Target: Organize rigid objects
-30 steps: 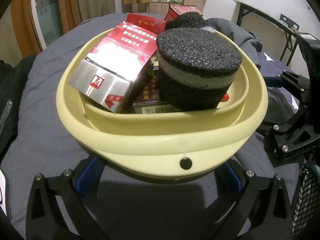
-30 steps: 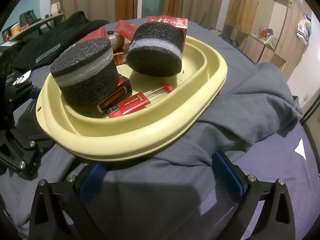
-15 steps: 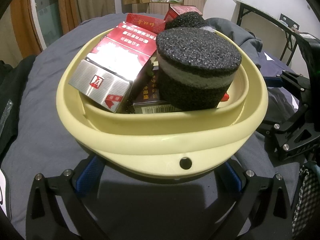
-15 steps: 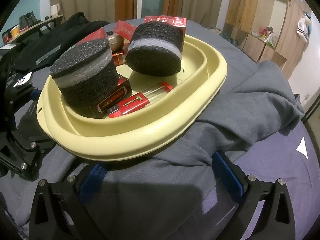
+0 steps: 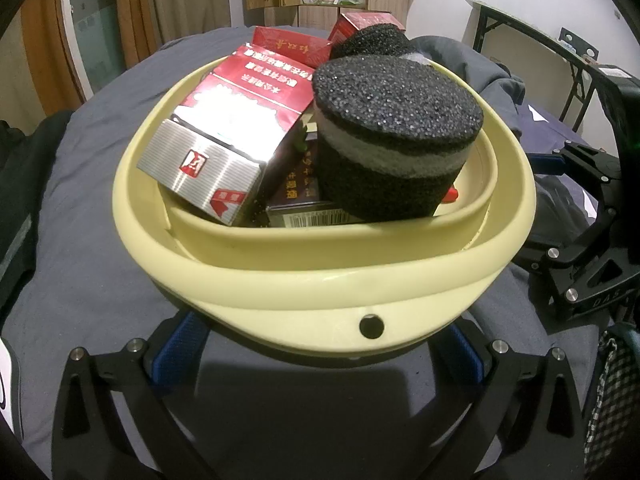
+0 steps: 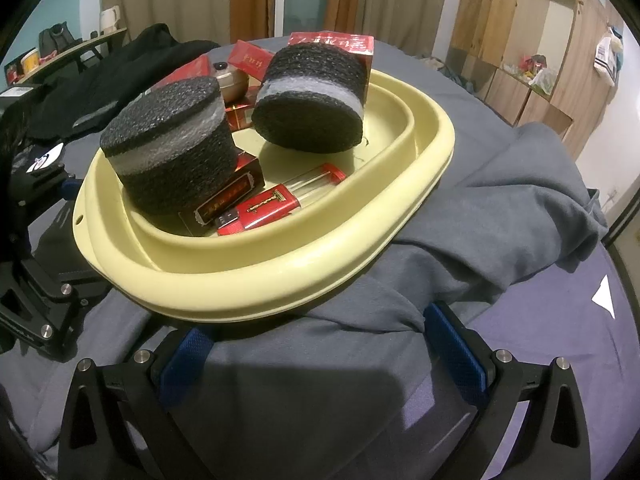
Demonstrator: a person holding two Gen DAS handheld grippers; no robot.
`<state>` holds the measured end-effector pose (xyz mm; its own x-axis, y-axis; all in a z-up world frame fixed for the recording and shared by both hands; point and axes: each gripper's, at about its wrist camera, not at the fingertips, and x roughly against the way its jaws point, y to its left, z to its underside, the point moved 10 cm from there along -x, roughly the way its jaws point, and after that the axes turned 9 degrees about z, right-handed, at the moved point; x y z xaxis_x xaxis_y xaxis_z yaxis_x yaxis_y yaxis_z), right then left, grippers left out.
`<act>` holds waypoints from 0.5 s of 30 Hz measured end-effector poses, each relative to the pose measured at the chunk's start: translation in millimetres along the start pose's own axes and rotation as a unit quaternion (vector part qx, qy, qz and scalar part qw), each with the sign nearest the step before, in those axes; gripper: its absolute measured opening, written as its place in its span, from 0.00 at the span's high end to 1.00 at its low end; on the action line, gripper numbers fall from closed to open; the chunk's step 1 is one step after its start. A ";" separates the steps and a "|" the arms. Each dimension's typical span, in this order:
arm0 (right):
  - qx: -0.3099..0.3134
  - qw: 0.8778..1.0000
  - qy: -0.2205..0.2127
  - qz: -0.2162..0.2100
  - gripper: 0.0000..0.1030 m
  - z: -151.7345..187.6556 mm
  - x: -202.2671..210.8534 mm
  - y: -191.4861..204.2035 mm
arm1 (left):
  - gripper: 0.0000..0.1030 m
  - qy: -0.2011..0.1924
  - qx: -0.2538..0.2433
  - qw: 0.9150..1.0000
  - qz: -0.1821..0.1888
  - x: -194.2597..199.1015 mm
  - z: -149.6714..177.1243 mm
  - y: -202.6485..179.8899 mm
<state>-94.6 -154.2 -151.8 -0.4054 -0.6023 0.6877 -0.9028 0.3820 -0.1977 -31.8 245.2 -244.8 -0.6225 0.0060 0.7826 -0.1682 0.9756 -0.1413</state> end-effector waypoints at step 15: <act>0.002 1.000 0.000 0.001 0.00 0.3 0.1 -2.0 | 0.00 0.000 0.000 1.000 0.000 -0.7 0.1 -0.4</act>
<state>-92.9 -155.2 -151.5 -0.4077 -0.6019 0.6866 -0.9025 0.3800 -0.2028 -31.3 244.7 -245.3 -0.6228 0.0056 0.7824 -0.1683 0.9756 -0.1409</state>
